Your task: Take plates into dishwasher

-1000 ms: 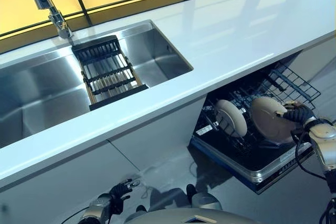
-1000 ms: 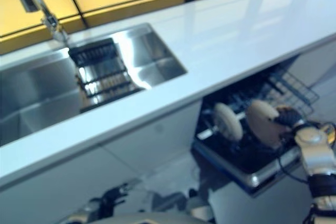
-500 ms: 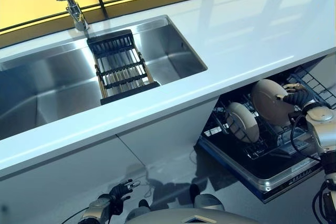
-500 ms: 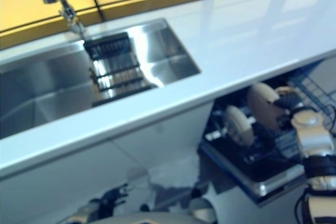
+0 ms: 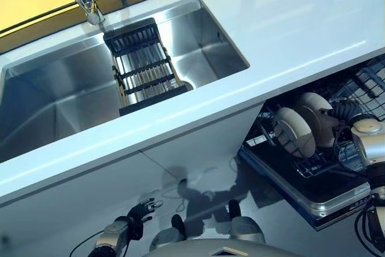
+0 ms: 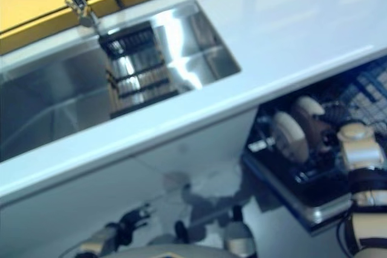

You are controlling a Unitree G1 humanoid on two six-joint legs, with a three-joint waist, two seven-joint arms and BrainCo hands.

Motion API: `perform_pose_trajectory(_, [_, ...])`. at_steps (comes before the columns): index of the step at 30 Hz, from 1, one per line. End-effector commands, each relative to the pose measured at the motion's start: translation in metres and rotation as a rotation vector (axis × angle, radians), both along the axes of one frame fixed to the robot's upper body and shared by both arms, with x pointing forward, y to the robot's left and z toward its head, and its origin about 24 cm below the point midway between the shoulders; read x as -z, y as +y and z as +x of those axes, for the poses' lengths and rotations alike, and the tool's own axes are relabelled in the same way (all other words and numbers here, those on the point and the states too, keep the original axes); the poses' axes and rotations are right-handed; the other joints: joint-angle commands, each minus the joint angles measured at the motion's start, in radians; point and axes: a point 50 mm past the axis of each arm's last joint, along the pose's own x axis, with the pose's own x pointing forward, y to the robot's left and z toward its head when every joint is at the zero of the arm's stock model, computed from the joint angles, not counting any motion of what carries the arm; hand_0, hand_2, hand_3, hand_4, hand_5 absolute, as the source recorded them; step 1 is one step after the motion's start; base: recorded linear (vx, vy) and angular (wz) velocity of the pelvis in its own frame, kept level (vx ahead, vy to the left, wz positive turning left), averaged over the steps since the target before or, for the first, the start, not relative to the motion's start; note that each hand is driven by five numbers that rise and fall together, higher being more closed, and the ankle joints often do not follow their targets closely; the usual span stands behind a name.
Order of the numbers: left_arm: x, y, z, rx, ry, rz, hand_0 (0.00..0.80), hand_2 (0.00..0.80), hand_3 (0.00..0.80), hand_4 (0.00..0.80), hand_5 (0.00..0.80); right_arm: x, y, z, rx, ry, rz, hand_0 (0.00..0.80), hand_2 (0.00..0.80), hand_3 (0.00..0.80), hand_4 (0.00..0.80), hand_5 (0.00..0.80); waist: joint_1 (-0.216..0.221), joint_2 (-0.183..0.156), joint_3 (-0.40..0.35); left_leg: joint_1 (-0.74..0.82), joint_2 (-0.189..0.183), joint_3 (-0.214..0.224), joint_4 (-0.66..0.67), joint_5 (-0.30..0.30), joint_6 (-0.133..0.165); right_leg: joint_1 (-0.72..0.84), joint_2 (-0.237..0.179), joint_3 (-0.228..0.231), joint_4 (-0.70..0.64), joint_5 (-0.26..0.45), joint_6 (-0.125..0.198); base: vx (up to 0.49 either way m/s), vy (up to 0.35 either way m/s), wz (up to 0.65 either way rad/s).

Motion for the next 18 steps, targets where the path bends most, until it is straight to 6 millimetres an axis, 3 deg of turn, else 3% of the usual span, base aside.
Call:
perform_pose_trajectory(1, [-0.011, 0.004, 0.024, 0.034, -0.091, -0.008, 0.0, 0.0, 0.0, 0.0, 0.0, -0.042, -0.001, 0.021, -0.003, -0.124, -0.042, 0.8, 0.8, 0.8, 0.8, 0.8, 0.016, -0.027, 0.004, -0.014, -0.014, -0.056, 0.002, -0.022, 0.013, -0.051, -0.063, -0.067, 0.101, -0.035, 0.046, -0.093, 0.068, 0.03])
perform_pose_trajectory(9, [-0.015, -0.002, 0.033, 0.025, -0.137, -0.046, 0.0, 0.0, 0.0, 0.0, 0.0, -0.036, -0.011, 0.018, 0.023, -0.077, -0.056, 0.8, 0.8, 0.8, 0.8, 0.8, 0.002, 0.031, 0.043, -0.032, -0.029, -0.046, 0.0, -0.012, 0.007, -0.083, -0.082, -0.065, 0.109, -0.03, 0.047, -0.066, 0.043, -0.04])
perform_pose_trajectory(18, [-0.02, -0.007, 0.041, 0.03, -0.168, -0.067, 0.0, 0.0, 0.0, 0.0, 0.0, -0.032, -0.018, 0.016, 0.054, -0.051, -0.032, 0.8, 0.8, 0.8, 0.8, 0.8, -0.001, 0.064, 0.064, -0.04, -0.039, -0.043, -0.001, -0.01, 0.004, -0.096, -0.093, -0.07, 0.109, -0.028, 0.047, -0.045, 0.022, 0.01])
